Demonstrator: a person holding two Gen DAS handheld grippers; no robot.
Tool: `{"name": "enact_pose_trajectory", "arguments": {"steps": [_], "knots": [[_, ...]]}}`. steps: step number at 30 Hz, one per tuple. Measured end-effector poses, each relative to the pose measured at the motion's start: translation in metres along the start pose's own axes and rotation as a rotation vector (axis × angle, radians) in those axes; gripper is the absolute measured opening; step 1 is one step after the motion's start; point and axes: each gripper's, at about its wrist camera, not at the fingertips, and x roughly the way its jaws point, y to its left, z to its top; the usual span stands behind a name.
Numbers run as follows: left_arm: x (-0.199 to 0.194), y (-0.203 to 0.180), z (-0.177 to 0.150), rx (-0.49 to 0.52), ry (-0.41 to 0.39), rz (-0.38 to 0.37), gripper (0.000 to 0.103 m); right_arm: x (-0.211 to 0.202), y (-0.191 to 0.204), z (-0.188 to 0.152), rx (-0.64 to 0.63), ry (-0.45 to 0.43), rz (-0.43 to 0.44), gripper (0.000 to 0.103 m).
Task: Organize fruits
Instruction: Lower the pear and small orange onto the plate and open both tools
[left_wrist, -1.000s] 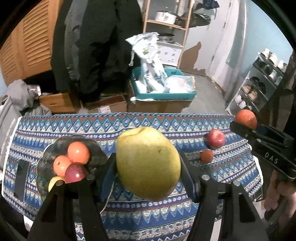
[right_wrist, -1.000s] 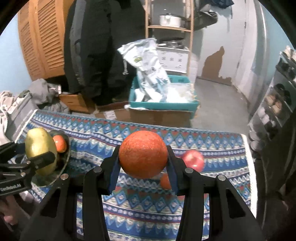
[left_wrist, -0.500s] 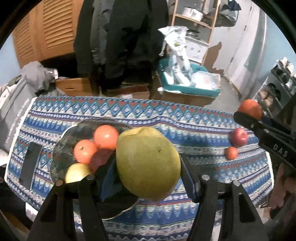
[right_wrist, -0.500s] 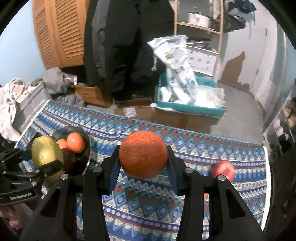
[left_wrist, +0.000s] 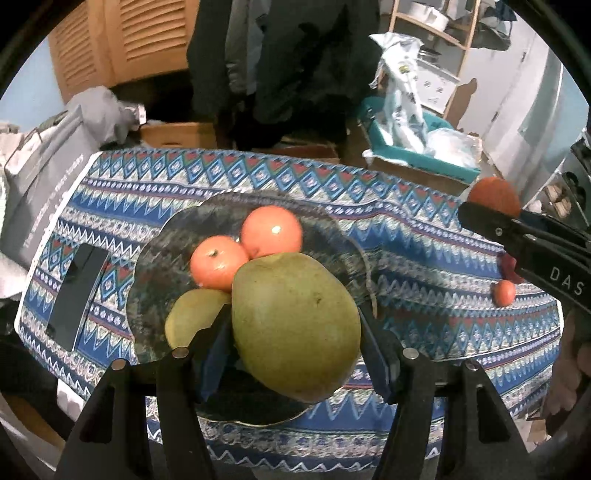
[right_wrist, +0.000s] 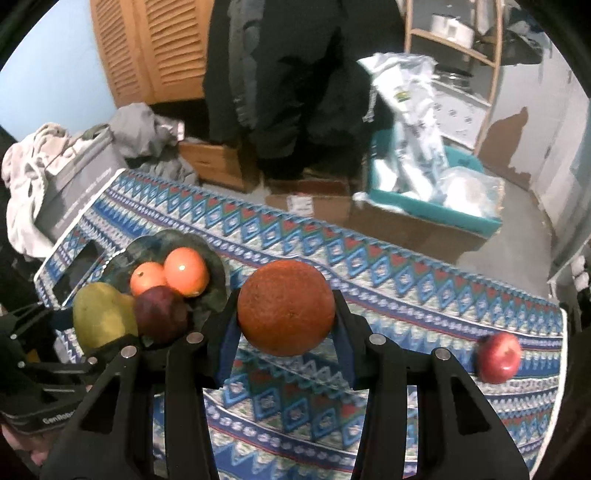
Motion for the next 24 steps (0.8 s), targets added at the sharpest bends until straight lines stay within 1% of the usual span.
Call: {"name": "enact_pose_trajectory", "arguments": {"steps": [9,19,24], "knots": [[0.015,0.020,-0.015,-0.025,0.051,0.011,0.066,0.035,0.035,0.000,-0.032,0.065,0.069,0.044],[0.032,0.026,-0.025,-0.040,0.112,0.007,0.066,0.056,0.062,-0.002,-0.069,0.111,0.098,0.044],[0.043,0.029,-0.030,-0.049,0.161,0.019,0.066,0.064,0.069,-0.003,-0.083,0.130,0.108,0.044]]}}
